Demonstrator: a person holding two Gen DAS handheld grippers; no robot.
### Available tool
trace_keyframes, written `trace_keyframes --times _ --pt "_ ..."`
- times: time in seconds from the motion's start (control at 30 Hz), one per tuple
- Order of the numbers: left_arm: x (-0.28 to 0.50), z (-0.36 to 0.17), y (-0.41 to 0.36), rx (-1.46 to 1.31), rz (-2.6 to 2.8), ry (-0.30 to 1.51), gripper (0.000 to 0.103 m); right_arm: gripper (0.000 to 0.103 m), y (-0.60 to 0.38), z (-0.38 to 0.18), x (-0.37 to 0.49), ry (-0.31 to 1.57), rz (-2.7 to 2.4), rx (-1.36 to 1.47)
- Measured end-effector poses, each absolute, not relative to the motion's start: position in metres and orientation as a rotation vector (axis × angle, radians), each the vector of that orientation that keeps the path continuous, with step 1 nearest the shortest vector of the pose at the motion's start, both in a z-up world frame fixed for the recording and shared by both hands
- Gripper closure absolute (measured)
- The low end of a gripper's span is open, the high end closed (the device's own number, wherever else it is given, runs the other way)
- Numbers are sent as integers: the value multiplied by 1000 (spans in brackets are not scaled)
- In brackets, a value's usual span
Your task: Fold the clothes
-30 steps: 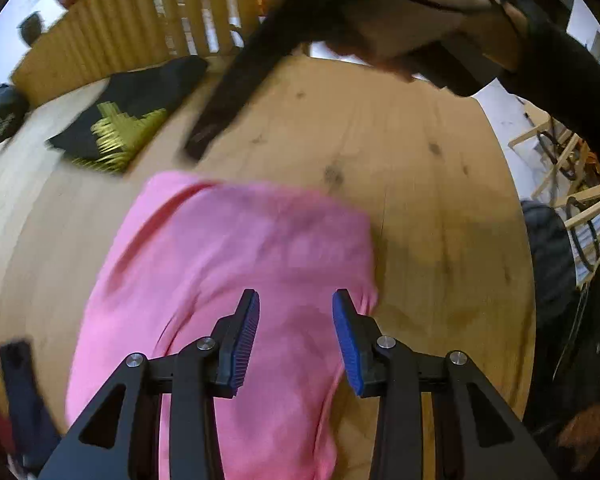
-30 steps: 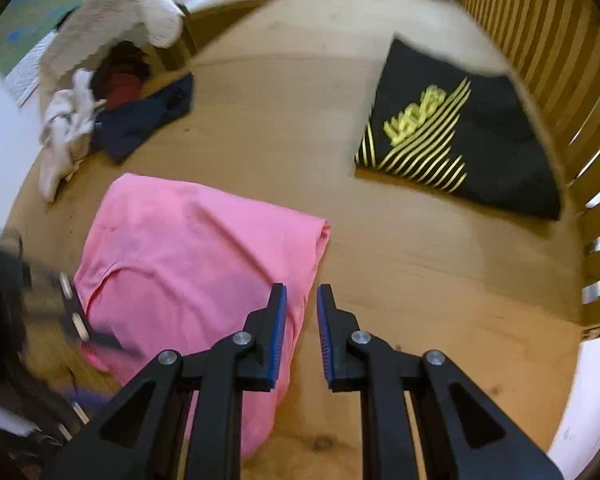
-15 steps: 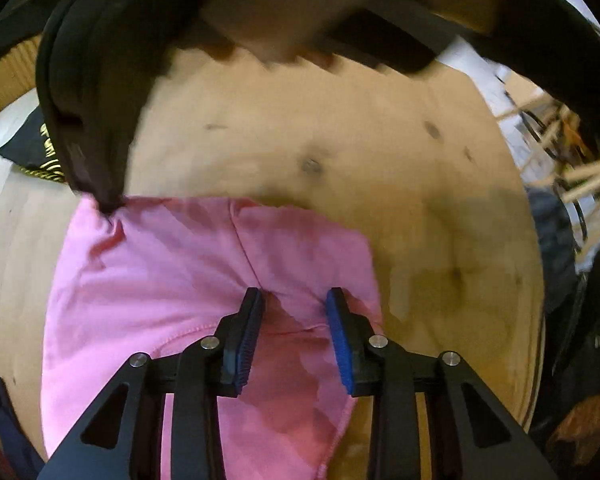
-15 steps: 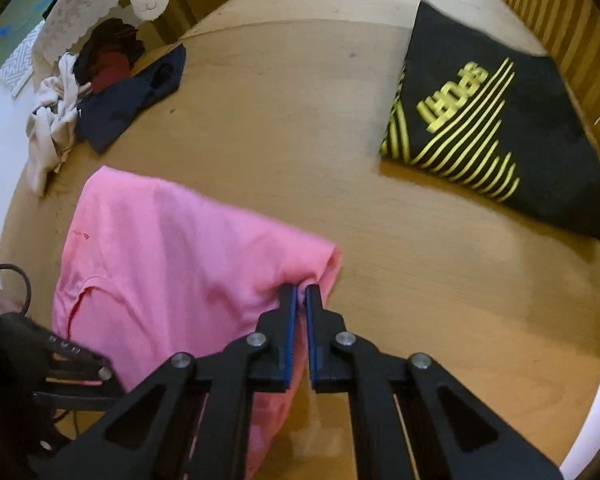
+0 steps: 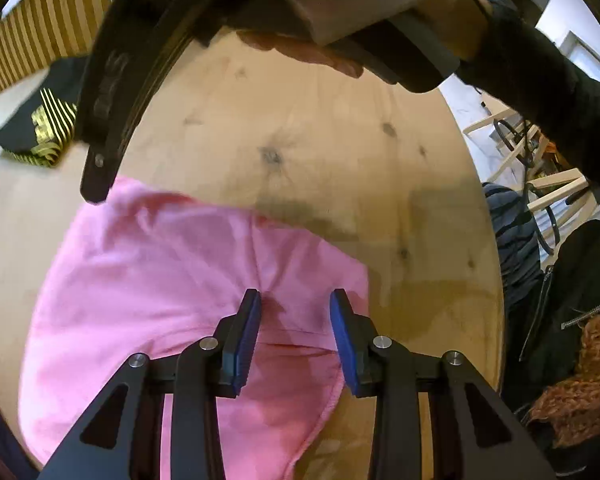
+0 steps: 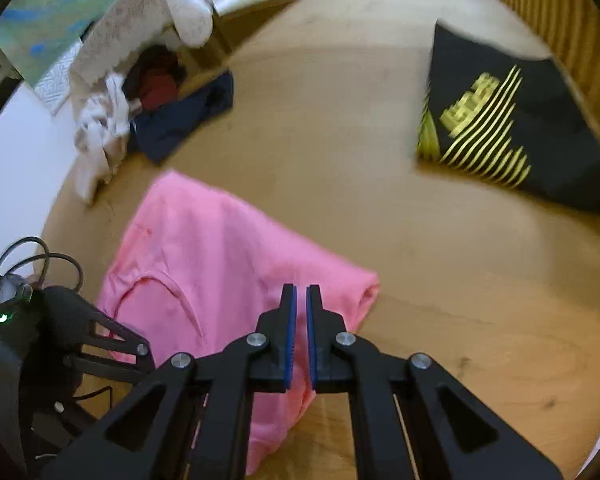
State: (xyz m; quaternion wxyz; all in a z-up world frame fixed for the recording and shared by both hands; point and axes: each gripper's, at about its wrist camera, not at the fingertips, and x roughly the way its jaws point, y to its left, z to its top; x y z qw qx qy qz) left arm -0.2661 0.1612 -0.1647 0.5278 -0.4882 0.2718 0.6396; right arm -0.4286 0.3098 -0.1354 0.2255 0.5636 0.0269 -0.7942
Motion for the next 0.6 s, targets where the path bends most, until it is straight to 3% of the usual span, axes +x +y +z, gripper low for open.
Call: trace_keyframes --times 0.1,0.17,0.3,0.43,0.5,0.6 --pt "-265 -151 131 -1183 1599 619 68 97 314 -144 -429 128 -2238 1583" --pt "-270 -137 96 -1195 1696 581 63 97 323 -132 -423 68 -2269 1545" --pt "-289 -122 13 -1296 1919 415 62 77 337 -109 -402 -58 -2306 1448" --pt "-297 -133 -26 -1380 2009 259 60 77 322 -124 -373 -65 -2244 1484" --pt "-301 -145 -38 -1431 2043 190 51 75 316 -132 -362 -1 -2281 1511" --pt "-301 -160 -42 -1498 2053 115 49 59 319 -142 -350 -30 -2305 1579"
